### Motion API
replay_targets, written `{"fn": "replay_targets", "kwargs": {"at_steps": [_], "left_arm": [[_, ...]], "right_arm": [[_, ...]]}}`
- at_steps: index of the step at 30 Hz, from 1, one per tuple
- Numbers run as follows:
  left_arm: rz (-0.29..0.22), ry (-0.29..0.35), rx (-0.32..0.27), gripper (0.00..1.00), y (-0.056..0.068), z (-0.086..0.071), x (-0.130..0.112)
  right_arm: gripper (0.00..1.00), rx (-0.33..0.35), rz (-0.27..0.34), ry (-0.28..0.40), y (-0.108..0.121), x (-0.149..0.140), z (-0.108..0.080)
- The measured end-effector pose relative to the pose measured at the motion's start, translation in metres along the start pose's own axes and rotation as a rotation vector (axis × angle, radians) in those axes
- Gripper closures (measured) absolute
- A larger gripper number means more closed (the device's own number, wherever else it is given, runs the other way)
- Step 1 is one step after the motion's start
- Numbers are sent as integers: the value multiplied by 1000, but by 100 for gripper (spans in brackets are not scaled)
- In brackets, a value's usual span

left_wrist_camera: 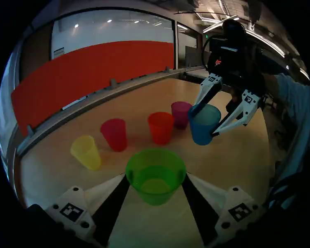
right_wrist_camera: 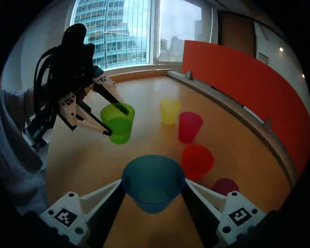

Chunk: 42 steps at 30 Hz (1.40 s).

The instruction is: Pour water

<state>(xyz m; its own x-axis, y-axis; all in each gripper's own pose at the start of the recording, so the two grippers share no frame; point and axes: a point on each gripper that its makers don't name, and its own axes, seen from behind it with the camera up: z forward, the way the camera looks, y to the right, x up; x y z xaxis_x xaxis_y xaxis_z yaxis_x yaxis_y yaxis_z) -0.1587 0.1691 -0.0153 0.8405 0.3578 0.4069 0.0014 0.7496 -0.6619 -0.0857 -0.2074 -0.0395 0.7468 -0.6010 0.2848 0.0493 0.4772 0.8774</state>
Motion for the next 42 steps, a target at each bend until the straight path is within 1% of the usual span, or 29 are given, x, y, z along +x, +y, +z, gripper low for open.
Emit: {"fn": "replay_targets", "kwargs": {"at_steps": [9, 18, 30, 42], "left_arm": [[11, -53, -14, 15, 1, 8, -12], [14, -76, -24, 15, 0, 14, -17], [9, -112, -40, 15, 3, 25, -29], [6, -122, -45, 15, 4, 31, -37]], "right_arm": [[9, 9, -13, -48, -2, -12, 7], [9, 13, -4, -54, -3, -16, 13], [9, 18, 9, -71, -4, -30, 20], [9, 11, 24, -77, -4, -43, 27]]}}
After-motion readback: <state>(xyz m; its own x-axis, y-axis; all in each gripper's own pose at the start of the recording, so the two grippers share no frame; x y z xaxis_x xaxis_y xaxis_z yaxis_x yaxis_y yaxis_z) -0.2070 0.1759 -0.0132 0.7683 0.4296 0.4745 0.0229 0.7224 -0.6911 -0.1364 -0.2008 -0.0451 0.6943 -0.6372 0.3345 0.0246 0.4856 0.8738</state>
